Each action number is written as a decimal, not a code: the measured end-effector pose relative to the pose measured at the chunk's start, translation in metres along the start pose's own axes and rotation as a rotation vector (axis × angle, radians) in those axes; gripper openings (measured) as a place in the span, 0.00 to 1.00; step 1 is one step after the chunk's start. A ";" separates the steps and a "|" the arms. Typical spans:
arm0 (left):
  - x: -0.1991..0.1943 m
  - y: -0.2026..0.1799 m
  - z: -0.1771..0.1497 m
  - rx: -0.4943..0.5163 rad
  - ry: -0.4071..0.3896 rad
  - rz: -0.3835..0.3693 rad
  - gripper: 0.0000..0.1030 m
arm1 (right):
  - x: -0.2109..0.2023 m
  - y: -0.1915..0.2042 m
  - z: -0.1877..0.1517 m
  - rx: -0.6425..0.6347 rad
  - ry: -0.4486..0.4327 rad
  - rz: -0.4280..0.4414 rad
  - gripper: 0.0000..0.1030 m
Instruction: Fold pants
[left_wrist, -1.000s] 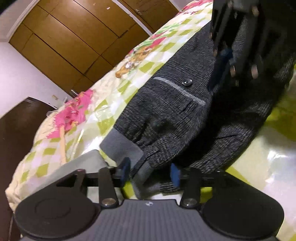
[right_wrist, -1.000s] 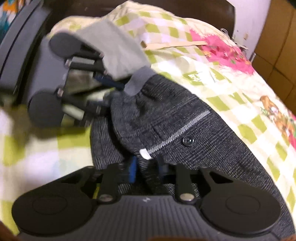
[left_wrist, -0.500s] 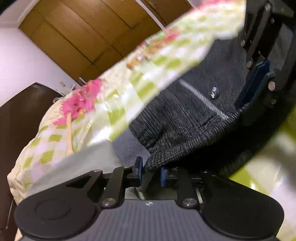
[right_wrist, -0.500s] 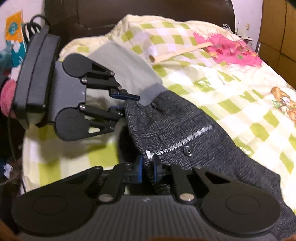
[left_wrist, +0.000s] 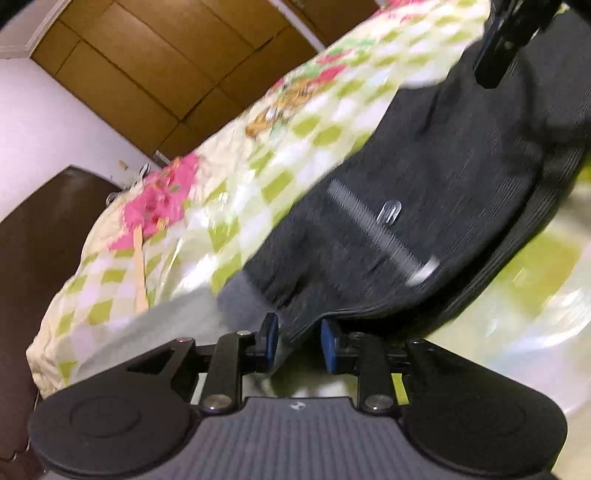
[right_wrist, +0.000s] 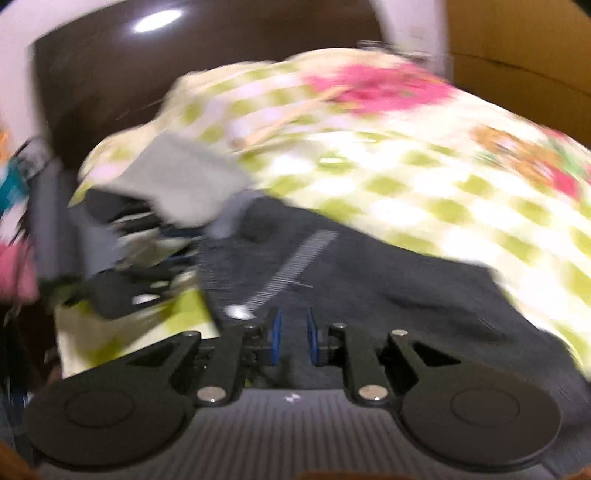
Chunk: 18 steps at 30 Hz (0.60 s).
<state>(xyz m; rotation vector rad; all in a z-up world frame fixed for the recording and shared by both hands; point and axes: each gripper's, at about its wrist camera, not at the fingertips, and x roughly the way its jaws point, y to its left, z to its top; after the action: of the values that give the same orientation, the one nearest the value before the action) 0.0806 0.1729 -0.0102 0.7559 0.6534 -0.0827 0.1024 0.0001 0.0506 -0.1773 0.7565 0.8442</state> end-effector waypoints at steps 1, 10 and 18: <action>-0.006 -0.006 0.008 0.010 -0.022 -0.006 0.39 | -0.010 -0.018 -0.004 0.053 -0.002 -0.039 0.15; -0.028 -0.083 0.136 -0.007 -0.267 -0.257 0.40 | -0.103 -0.172 -0.065 0.446 -0.040 -0.378 0.19; 0.019 -0.178 0.250 0.030 -0.361 -0.464 0.44 | -0.138 -0.306 -0.087 0.656 -0.116 -0.486 0.25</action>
<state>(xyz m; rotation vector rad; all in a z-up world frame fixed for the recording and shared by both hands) 0.1729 -0.1202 0.0052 0.5856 0.4708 -0.6414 0.2211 -0.3257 0.0350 0.2654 0.8002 0.1197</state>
